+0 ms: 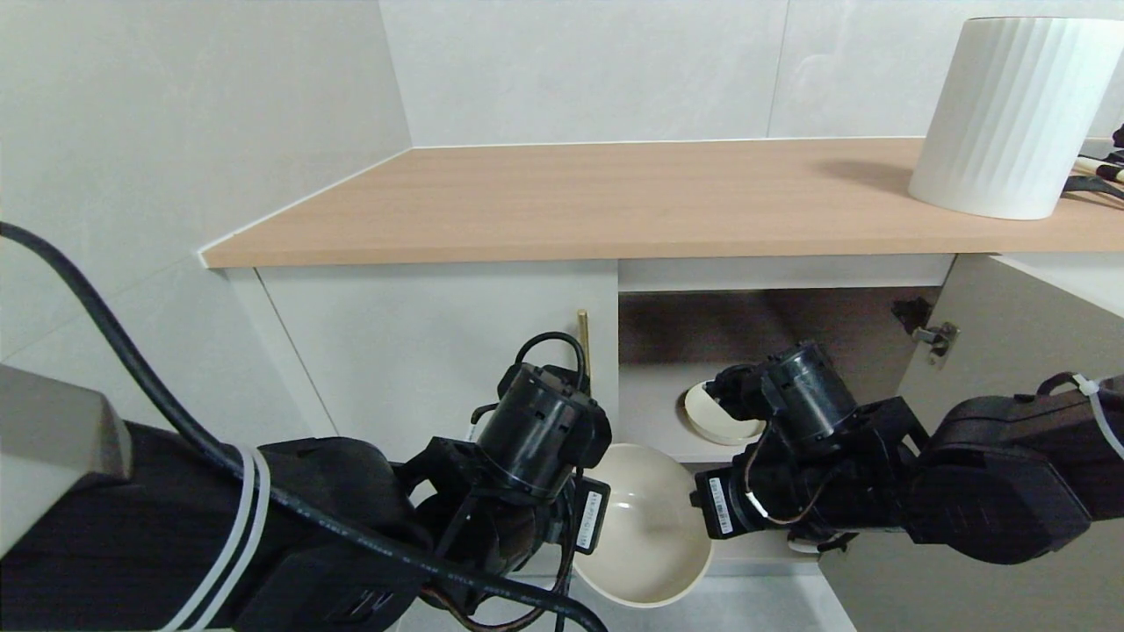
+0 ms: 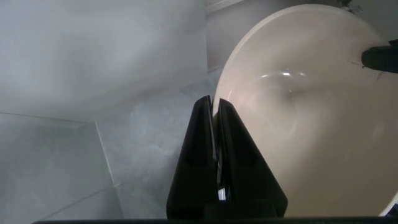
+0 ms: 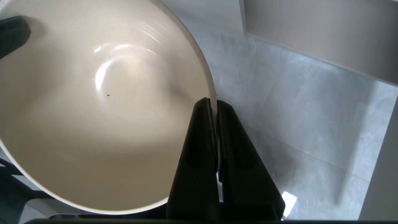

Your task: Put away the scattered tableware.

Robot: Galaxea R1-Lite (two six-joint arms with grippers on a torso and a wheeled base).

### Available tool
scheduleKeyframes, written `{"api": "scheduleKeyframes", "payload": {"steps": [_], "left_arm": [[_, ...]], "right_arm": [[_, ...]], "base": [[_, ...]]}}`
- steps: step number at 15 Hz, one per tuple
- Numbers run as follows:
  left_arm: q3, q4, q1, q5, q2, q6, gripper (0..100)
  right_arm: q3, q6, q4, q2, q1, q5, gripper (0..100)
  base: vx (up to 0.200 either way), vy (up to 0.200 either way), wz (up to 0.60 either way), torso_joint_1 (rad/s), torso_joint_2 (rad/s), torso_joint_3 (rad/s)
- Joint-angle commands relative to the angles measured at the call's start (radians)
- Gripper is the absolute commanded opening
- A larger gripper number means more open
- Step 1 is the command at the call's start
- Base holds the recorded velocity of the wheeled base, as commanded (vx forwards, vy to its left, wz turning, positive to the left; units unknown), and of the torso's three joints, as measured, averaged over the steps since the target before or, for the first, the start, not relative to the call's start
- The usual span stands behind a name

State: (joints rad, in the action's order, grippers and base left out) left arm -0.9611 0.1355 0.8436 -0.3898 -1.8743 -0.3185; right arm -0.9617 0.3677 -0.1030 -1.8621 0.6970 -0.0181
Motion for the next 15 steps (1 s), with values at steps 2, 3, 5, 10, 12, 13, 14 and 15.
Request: {"api": "scheduleKeyframes", "payload": {"steps": [2,3,5,10,12,13,14,15], "left_arm": [[0.004,0.006,0.0,0.0,-0.002,-0.001,0],[0.004,0.006,0.0,0.0,-0.002,-0.001,100],[0.004,0.007,0.0,-0.001,0.001,-0.001,100],[0.012,0.047,-0.001,-0.029,0.004,-0.001,100],[0.013,0.049,-0.001,-0.031,0.004,-0.001,100],[0.013,0.049,-0.001,-0.035,0.006,-0.002,100],[0.013,0.05,-0.001,-0.037,0.009,-0.004,100],[0.013,0.049,-0.001,-0.037,0.017,-0.005,100]], "right_arm": [[0.0,-0.001,0.0,-0.003,0.001,0.0,0],[0.0,-0.001,0.0,-0.003,0.001,0.0,0],[0.001,-0.001,0.0,-0.003,-0.001,-0.002,0],[0.0,-0.004,0.002,-0.017,-0.04,-0.023,0],[-0.028,-0.003,0.011,-0.048,-0.097,-0.046,0],[-0.049,0.002,0.012,-0.086,-0.145,-0.068,0],[-0.058,0.007,0.012,-0.1,-0.159,-0.075,0],[-0.1,0.048,0.012,-0.157,-0.209,-0.1,0]], "base": [[0.0,0.0,0.0,0.0,0.0,0.0],[0.0,0.0,0.0,0.0,0.0,0.0],[0.0,0.0,0.0,0.0,0.0,0.0],[0.0,0.0,0.0,0.0,0.0,0.0],[0.0,0.0,0.0,0.0,0.0,0.0],[0.0,0.0,0.0,0.0,0.0,0.0],[0.0,0.0,0.0,0.0,0.0,0.0],[0.0,0.0,0.0,0.0,0.0,0.0]]}}
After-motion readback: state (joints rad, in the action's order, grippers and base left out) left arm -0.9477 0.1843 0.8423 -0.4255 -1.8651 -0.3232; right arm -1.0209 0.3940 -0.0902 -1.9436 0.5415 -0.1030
